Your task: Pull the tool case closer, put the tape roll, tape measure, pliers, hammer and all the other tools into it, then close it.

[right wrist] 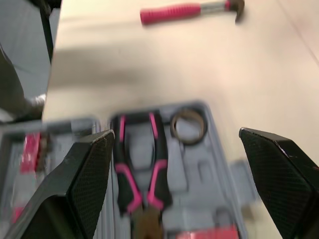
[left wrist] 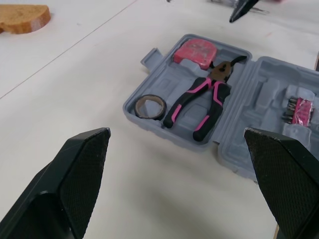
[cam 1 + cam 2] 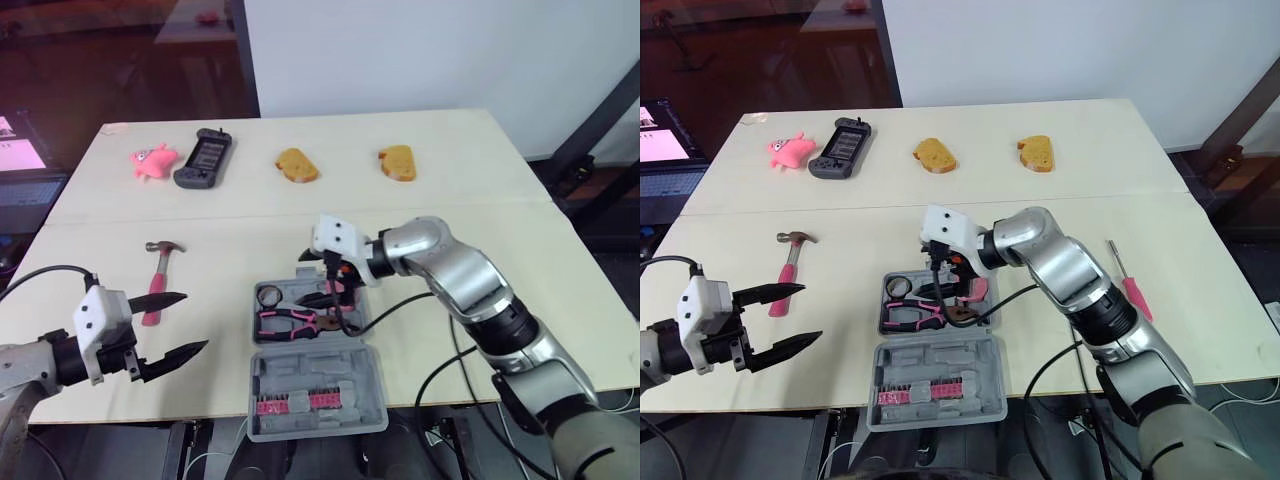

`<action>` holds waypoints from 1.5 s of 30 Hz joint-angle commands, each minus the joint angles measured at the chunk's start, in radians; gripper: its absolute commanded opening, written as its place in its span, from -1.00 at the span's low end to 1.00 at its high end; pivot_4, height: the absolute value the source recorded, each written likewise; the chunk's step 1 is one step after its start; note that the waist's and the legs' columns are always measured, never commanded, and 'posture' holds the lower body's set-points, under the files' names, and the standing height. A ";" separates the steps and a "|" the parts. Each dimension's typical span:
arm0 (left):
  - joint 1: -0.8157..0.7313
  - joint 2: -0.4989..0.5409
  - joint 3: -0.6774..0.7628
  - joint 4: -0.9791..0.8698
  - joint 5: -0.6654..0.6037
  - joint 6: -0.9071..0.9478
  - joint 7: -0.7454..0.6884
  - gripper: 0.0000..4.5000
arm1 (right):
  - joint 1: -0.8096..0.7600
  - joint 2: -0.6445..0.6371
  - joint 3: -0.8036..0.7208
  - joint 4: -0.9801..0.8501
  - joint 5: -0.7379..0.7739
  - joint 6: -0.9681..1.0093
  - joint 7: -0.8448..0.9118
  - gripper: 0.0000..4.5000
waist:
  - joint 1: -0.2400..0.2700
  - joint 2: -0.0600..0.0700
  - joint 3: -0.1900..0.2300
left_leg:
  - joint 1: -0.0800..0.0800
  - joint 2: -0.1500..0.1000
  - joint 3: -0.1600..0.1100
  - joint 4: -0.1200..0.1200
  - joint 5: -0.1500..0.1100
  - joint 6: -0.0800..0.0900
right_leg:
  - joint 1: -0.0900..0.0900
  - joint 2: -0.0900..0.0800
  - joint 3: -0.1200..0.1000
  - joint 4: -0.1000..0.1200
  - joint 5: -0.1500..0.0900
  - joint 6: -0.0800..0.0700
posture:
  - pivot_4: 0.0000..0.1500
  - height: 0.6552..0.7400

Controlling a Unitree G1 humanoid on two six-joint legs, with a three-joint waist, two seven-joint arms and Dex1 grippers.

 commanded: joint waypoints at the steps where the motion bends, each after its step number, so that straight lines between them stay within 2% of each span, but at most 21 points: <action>1: -0.008 0.007 0.000 -0.007 -0.006 -0.006 -0.001 1.00 | 0.025 0.016 -0.011 -0.023 0.007 -0.108 -0.005 0.53 | -0.003 0.000 0.000 | 0.000 0.001 0.000 0.000 0.000 0.000 | 0.000 0.001 0.000 0.000 0.000 0.000 | 1.00 1.00; 7: -0.006 0.012 -0.003 -0.016 -0.007 -0.001 -0.004 1.00 | 0.086 0.032 0.030 0.052 -0.032 -0.177 -0.032 -0.86 | -0.001 0.000 0.000 | 0.000 0.002 0.001 0.000 0.000 0.000 | -0.001 0.003 0.002 0.000 0.001 -0.001 | 1.00 1.00; 8: -0.005 0.012 -0.002 -0.017 -0.008 -0.002 -0.005 1.00 | 0.091 0.035 0.034 0.062 -0.035 -0.183 -0.034 -0.98 | 0.001 0.000 0.000 | 0.000 0.002 0.002 0.000 0.000 0.000 | -0.001 0.003 0.002 0.000 0.001 -0.001 | 1.00 1.00; 28: 0.012 0.028 0.006 -0.020 -0.004 0.000 -0.015 1.00 | 0.176 0.091 0.129 0.334 -0.128 -0.267 -0.042 -0.98 | -0.001 0.000 0.000 | 0.001 0.005 0.002 0.000 0.000 -0.001 | 0.000 0.006 0.003 0.000 0.001 -0.003 | 1.00 1.00; 35: 0.017 0.029 0.009 -0.018 -0.002 -0.005 -0.021 1.00 | 0.189 0.075 0.187 0.393 -0.173 -0.261 -0.013 -0.98 | -0.001 0.000 -0.002 | 0.006 0.006 0.001 0.000 0.000 -0.001 | 0.005 0.007 0.003 0.000 0.001 -0.003 | 1.00 1.00; 41: 0.023 0.029 0.010 -0.020 0.000 -0.009 -0.024 1.00 | 0.198 0.079 0.229 0.467 -0.242 -0.264 -0.030 -0.98 | 0.003 -0.002 -0.012 | 0.020 0.006 0.001 -0.003 -0.002 -0.004 | 0.015 0.007 0.003 -0.004 -0.001 -0.006 | 1.00 1.00; 45: 0.023 0.027 0.004 -0.018 0.004 -0.015 -0.025 1.00 | 0.198 0.072 0.266 0.491 -0.267 -0.240 -0.017 -0.98 | 0.003 -0.001 -0.022 | 0.020 0.006 0.001 -0.004 -0.002 -0.004 | 0.015 0.007 0.003 -0.004 -0.002 -0.006 | 1.00 1.00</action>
